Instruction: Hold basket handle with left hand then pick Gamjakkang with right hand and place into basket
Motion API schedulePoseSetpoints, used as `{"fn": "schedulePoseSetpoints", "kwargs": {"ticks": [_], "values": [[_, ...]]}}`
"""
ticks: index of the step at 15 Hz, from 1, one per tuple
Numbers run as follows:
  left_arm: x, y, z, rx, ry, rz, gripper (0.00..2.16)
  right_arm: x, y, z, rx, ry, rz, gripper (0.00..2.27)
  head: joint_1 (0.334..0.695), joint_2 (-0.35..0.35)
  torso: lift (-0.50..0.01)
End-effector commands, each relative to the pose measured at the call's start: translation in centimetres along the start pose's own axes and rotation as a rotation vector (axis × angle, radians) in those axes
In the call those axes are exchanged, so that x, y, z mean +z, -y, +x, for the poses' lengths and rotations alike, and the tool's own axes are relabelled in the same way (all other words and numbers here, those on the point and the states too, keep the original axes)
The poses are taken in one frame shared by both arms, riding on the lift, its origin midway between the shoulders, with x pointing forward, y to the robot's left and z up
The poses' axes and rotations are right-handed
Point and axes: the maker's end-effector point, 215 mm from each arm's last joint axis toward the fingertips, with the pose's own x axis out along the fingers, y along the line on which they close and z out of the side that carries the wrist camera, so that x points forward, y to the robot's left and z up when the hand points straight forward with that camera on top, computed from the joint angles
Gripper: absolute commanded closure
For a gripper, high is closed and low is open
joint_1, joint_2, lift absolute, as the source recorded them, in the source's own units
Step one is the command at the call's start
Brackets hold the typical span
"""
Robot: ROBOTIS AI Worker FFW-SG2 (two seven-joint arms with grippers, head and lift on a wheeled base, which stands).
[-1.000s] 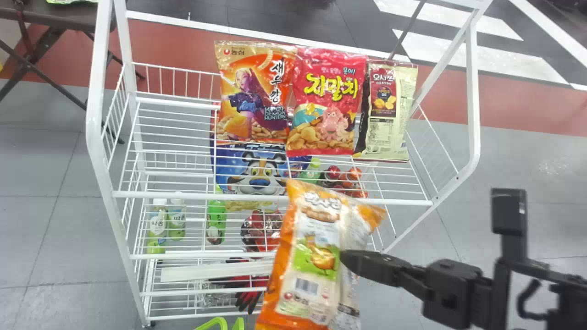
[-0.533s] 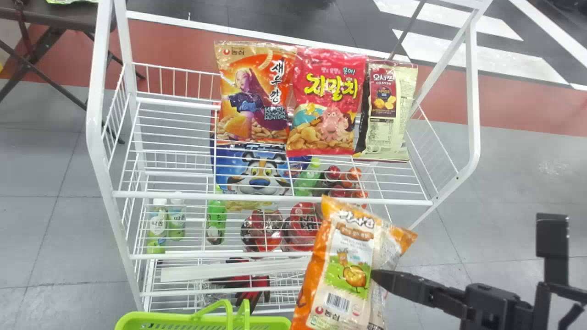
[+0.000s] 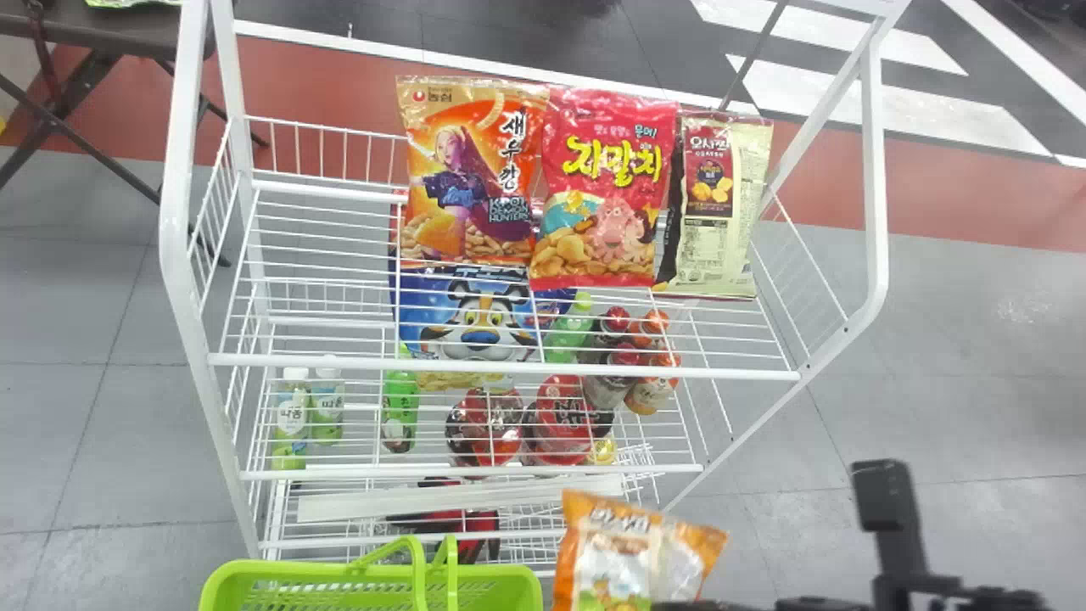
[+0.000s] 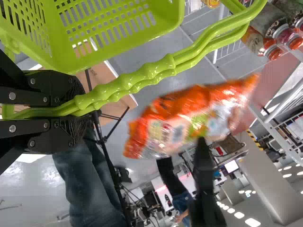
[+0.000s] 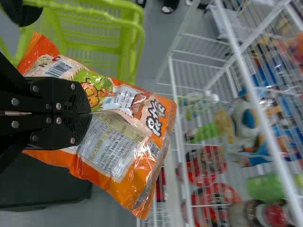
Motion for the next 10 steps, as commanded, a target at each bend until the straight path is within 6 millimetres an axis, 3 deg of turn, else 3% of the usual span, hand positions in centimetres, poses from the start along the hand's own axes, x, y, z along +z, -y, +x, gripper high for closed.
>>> {"fn": "schedulePoseSetpoints", "kwargs": {"ticks": [1,2,3,7,10], "values": [[0.0,0.2,-0.1,0.001,0.003,0.001,2.14,-4.2,-0.9,3.5,0.011,-0.128,0.015,2.25,0.695,-0.35,-0.019],[-0.1,0.3,-0.1,0.0,0.002,0.0,2.14,-5.7,-1.6,4.9,0.014,-0.171,0.005,2.25,0.695,-0.35,-0.019],[-0.2,0.4,-0.1,-0.002,0.002,-0.002,2.14,-5.9,-2.3,6.2,0.021,-0.173,-0.029,2.25,0.695,-0.35,-0.019],[-0.3,0.8,-0.1,-0.01,0.0,-0.002,2.14,-4.4,-5.6,11.7,0.065,-0.074,-0.183,2.25,0.695,-0.35,-0.019],[-0.6,0.9,0.0,-0.012,-0.005,-0.003,2.14,-4.2,-7.4,14.3,0.104,-0.056,-0.221,2.25,0.695,-0.35,-0.019]]}}
